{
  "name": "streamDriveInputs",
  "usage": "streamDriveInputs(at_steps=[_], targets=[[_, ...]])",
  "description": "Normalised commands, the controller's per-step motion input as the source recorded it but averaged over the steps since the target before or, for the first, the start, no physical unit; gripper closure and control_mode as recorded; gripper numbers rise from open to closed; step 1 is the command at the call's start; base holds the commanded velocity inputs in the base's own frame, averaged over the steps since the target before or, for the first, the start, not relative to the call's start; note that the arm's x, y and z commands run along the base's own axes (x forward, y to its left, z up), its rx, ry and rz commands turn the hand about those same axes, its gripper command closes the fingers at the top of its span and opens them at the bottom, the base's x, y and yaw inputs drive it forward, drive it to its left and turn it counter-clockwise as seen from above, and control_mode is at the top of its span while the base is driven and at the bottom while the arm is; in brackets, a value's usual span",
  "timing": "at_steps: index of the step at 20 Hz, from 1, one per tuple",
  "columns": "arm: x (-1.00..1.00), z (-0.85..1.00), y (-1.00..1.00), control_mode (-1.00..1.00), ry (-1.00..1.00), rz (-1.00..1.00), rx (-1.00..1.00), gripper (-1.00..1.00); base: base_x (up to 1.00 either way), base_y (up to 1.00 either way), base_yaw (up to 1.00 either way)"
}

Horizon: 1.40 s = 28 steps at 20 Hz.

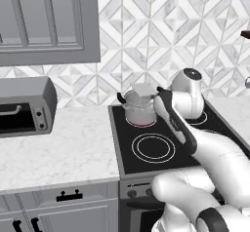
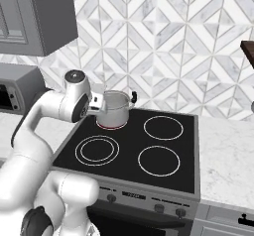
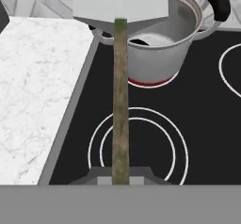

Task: Put the tomato and avocado in the pot. Retrieve the spatula and lightly stir the vegetables in the pot.

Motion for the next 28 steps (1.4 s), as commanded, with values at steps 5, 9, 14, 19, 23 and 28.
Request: streamDriveInputs(at_steps=[5, 9, 14, 19, 23, 28], targets=[[0.72, 0.24, -0.43, -1.00, 0.02, 0.00, -0.08, 1.00, 0.00, 0.00, 0.00], [0.01, 0.00, 0.00, -1.00, 0.00, 0.00, 0.02, 1.00, 0.00, 0.00, 0.00], [0.31, 0.04, 0.01, -1.00, 0.01, 0.00, 0.15, 1.00, 0.00, 0.00, 0.00], [0.28, 0.16, 0.00, -1.00, 0.00, -0.20, 0.36, 1.00, 0.00, 0.00, 0.00], [0.09, 0.26, 0.04, -1.00, 0.00, -0.41, 0.52, 1.00, 0.00, 0.00, 0.00], [0.00, 0.29, 0.10, -1.00, 0.02, -0.46, 0.51, 1.00, 0.00, 0.00, 0.00]])
